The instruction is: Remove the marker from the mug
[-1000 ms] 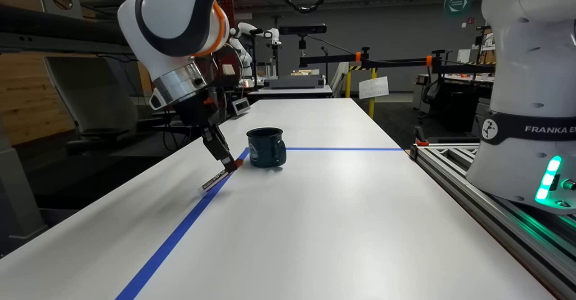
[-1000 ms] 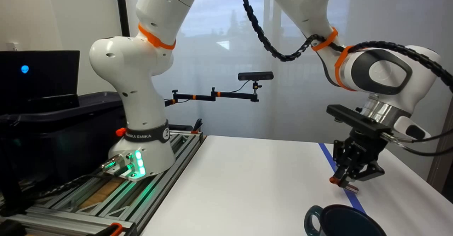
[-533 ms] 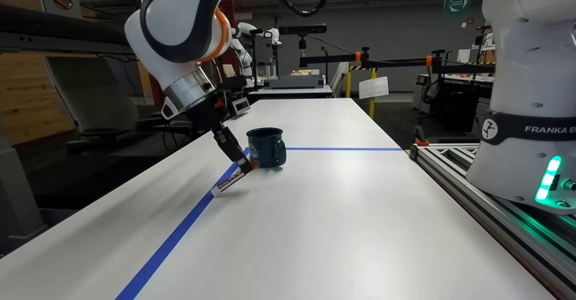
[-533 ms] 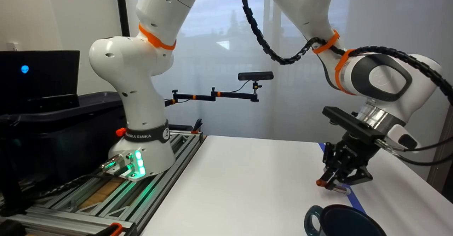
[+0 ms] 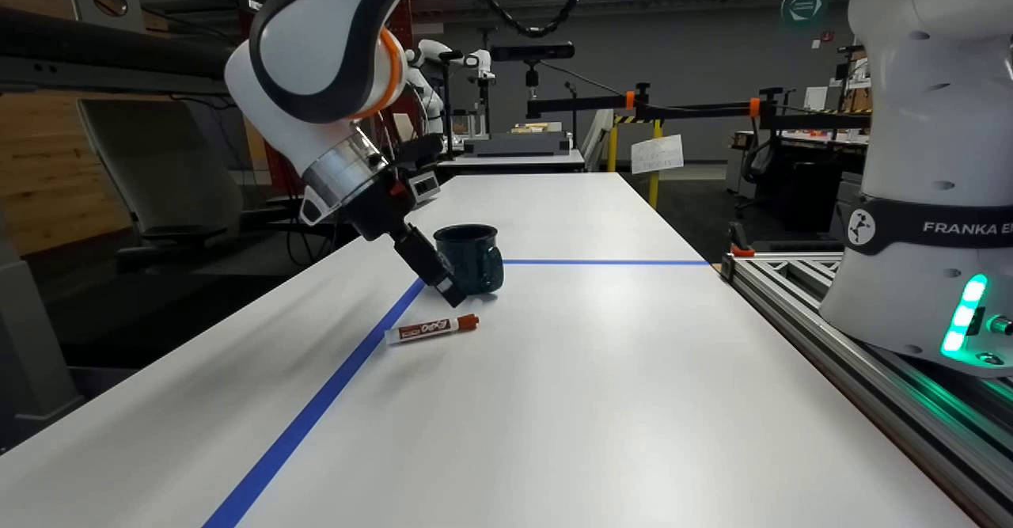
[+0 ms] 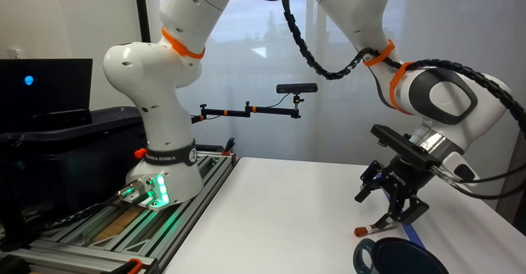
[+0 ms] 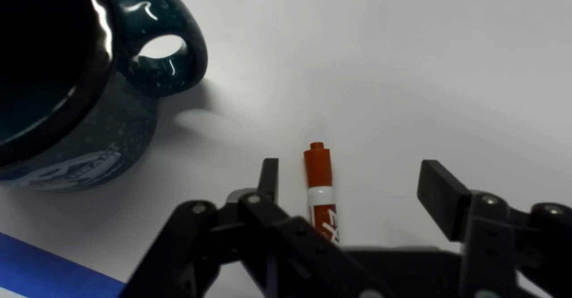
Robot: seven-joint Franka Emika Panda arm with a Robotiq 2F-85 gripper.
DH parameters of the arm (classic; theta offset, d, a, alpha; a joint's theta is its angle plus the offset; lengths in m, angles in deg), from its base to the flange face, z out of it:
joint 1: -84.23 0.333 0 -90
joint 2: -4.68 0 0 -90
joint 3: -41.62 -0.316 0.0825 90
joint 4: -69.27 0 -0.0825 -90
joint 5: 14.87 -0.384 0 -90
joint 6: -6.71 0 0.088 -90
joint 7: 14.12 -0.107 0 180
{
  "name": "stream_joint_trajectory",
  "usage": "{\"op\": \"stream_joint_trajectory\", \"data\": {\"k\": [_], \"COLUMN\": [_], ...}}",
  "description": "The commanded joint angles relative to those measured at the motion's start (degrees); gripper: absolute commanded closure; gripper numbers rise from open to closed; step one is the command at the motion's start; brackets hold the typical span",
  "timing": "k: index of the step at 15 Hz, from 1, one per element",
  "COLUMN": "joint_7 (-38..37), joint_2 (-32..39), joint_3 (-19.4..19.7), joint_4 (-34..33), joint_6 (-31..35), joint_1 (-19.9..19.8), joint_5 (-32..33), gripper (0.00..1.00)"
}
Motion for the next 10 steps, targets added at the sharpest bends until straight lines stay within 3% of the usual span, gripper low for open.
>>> {"op": "stream_joint_trajectory", "data": {"k": [1, 5, 10], "joint_7": [-0.5, -6.91, -13.52], "joint_2": [-5.15, -13.84, -24.95], "joint_3": [-0.46, -0.97, 0.48], "joint_4": [0.3, 2.01, 6.19], "joint_6": [-4.81, -10.03, -7.24], "joint_1": [0.18, -0.37, -0.69], "joint_5": [-0.51, -8.3, -17.08], "gripper": [0.0, 0.0, 0.0]}}
